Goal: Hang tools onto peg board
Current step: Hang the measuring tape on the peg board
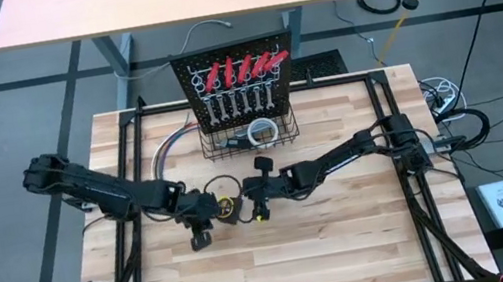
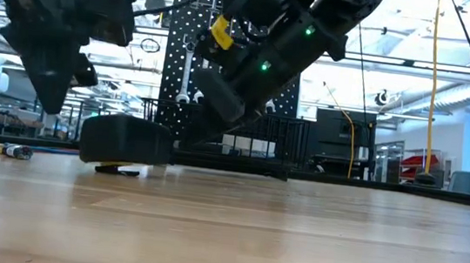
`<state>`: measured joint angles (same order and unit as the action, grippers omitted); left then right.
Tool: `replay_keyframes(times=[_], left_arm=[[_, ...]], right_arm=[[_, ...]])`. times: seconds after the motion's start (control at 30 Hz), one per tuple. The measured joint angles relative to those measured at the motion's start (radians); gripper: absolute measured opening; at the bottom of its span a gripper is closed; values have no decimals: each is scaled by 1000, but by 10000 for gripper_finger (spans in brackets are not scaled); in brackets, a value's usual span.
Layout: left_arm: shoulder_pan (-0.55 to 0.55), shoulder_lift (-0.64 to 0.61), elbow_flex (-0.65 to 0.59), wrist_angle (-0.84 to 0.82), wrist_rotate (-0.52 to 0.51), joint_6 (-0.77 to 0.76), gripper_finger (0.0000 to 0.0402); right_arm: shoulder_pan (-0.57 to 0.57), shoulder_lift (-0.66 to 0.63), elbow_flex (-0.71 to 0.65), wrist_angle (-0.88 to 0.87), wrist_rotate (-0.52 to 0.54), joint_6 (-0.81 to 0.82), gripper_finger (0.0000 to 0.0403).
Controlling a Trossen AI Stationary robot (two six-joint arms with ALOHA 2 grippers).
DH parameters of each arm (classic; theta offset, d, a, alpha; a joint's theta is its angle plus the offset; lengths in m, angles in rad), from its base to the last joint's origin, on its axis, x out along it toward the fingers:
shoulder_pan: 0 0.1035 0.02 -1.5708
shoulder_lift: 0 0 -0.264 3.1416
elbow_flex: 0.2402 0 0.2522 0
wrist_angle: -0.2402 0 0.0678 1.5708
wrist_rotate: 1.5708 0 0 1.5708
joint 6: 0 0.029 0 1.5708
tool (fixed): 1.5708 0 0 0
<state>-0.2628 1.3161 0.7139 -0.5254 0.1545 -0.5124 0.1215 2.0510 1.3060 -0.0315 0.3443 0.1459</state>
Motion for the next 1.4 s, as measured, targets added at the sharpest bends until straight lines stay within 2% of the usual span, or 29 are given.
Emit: replay_keyframes(times=[0.1,0.23,0.4,0.53,0.63,0.73,0.83,0.93,1.03,1.17,1.3,1.4], left_arm=[[-19,18,0,34,3,2,1],[-9,70,0,31,-104,-3,1],[35,159,0,24,-141,5,1],[80,191,0,-31,-218,8,1],[106,184,0,-72,-293,2,1],[120,162,0,-117,-293,-7,1],[120,111,0,-226,-292,-51,1],[97,25,-1,-297,-294,-94,1],[60,-88,-2,-270,-289,-113,1],[5,-238,-3,-181,-297,-148,1],[-45,-379,-97,41,-302,-193,1],[-65,-452,-224,199,-296,-309,1]], right_arm=[[1,0,0,38,-3,0,0],[4,10,0,87,-11,0,0],[13,11,0,88,-63,19,0],[37,11,0,73,-109,38,0],[59,11,0,57,-112,45,0],[69,4,0,10,-55,47,0],[61,-13,0,-74,-4,66,0],[58,-31,0,-132,-25,106,0],[57,-40,0,-169,-92,117,0],[45,-58,-15,-215,-90,125,0],[18,-128,-138,-97,-97,167,0],[-12,-211,-304,185,-197,232,0]])
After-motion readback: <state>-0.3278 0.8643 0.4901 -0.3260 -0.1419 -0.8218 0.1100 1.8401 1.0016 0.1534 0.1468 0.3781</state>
